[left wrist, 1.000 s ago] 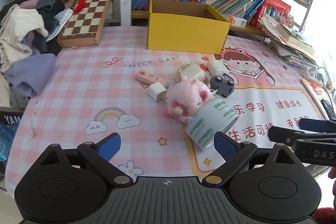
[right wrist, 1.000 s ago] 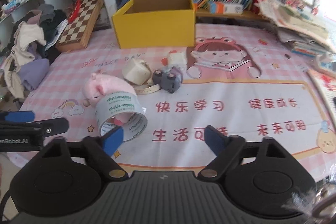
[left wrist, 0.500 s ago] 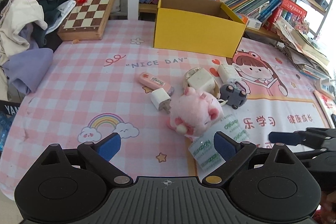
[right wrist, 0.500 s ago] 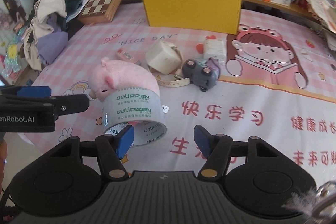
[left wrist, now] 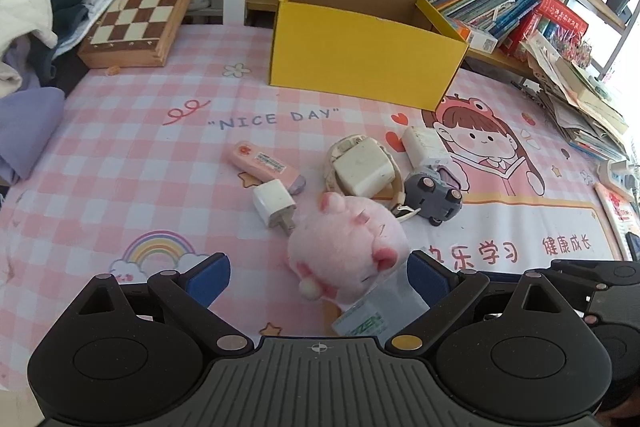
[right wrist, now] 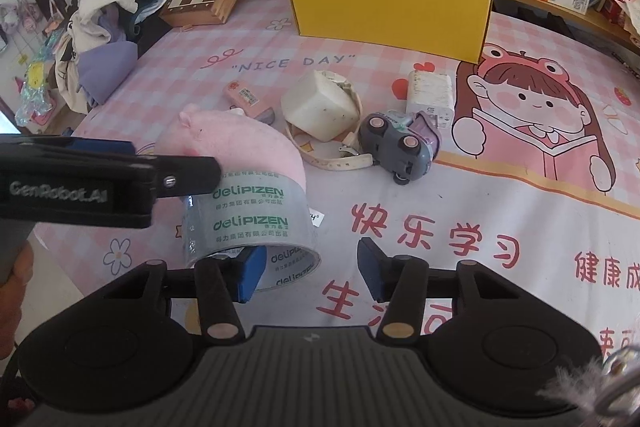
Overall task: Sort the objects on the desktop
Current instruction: 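Move the left tool to the pink plush pig while the right tool approaches the tape roll, then close the left gripper on the pink pig while the right gripper grips the tape roll rim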
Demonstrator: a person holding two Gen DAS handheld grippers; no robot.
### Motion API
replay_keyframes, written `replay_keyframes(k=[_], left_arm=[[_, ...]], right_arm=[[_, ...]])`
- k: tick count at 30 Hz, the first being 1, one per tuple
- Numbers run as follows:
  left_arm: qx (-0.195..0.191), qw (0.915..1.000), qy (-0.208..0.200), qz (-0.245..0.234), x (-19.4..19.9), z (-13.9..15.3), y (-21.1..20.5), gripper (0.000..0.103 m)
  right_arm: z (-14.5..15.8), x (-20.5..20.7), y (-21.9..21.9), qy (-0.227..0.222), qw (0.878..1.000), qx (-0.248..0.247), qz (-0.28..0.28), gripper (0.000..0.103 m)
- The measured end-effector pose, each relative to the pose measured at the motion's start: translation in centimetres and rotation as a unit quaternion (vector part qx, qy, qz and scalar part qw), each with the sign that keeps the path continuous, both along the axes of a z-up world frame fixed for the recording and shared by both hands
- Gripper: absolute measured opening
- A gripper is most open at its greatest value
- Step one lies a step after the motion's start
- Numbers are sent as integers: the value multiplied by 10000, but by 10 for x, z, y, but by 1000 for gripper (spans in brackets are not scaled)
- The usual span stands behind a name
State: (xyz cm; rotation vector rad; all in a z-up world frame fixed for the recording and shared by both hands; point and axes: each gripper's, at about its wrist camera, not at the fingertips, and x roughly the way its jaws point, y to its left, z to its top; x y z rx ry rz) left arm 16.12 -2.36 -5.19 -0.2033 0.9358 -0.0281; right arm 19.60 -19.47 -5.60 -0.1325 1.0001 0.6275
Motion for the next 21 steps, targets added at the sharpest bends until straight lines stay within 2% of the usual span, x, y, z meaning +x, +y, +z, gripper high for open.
replay_keyframes(k=[6, 10, 15, 17, 21], left_arm=[[-646, 9977, 121, 159, 10, -6, 5, 96], [-936, 9945, 282, 372, 16, -14, 9, 91], [-1049, 9933, 309, 380, 22, -21, 5, 90], [-1071, 9932, 296, 343, 25, -22, 2, 89], [-1216, 9917, 282, 309, 29, -24, 0, 83]], right_arm=[[-2, 2, 0, -5, 9999, -10, 151, 42], [-6, 4, 0, 41, 9998, 2, 206, 34], [-9, 7, -3, 98, 9997, 95, 195, 23], [-10, 8, -5, 119, 9997, 127, 183, 13], [-10, 8, -9, 110, 9997, 181, 144, 9]])
